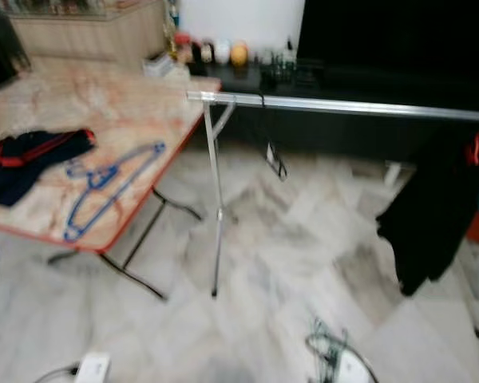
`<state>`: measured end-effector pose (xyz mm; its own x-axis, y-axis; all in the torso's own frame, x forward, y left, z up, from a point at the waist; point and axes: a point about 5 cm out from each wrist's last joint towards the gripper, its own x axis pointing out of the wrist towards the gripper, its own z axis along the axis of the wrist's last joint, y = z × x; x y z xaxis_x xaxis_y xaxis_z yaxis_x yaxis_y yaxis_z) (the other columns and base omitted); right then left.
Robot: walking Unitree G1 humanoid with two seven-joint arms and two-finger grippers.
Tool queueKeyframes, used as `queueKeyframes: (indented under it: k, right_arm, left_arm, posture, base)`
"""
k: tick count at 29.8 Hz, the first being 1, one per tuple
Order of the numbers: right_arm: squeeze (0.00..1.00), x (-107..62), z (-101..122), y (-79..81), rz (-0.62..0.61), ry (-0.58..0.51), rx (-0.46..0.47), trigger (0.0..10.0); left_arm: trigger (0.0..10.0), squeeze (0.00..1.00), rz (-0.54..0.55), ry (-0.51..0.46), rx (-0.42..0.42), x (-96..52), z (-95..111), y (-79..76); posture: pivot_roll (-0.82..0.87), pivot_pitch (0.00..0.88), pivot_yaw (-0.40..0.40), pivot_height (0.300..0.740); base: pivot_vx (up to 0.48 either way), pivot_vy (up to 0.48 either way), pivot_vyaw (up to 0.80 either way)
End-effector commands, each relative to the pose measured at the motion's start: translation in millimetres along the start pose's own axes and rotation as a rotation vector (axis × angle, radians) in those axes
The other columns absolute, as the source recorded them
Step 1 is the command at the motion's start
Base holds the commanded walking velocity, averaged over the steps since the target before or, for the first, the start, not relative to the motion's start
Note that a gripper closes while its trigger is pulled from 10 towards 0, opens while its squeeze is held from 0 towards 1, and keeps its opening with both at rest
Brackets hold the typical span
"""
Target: Hang hanger
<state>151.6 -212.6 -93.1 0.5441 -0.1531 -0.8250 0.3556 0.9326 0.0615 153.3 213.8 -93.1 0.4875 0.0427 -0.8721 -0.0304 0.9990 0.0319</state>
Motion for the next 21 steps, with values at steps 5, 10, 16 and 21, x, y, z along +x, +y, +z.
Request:
queueKeyframes:
  k: [5, 10, 16, 21]
  right_arm:
    - [0.00, -2.7, -10.5, -6.0, -0.014, 0.027, 0.000, 10.0]
    - [0.00, -2.9, -11.5, -5.4, -0.017, 0.028, 0.002, 10.0]
    - [0.00, -2.8, -11.7, -5.3, -0.016, 0.034, -0.015, 10.0]
    - [0.00, -2.4, -9.6, -5.3, -0.016, 0.028, -0.013, 10.0]
  left_arm:
    - [10.0, 0.00, -0.018, -0.017, 0.015, 1.6, 6.7, -6.2]
    - [10.0, 0.00, -0.022, -0.027, 0.010, 2.3, 10.3, -8.8]
    - [10.0, 0.00, -0.022, -0.030, 0.004, 2.5, 11.0, -9.9]
    - [10.0, 0.00, -0.025, -0.034, 0.005, 2.9, 13.5, -10.5]
  posture:
    - [0.06, 0.000, 0.013, 0.740]
    - [0.06, 0.000, 0.007, 0.740]
    - [0.06, 0.000, 0.001, 0.740]
    - [0.04, 0.000, 0.012, 0.740]
  base:
    - [0.370, 0.000, 0.00]
    - [0.374, 0.000, 0.00]
    - [0.378, 0.000, 0.00]
    - [0.380, 0.000, 0.00]
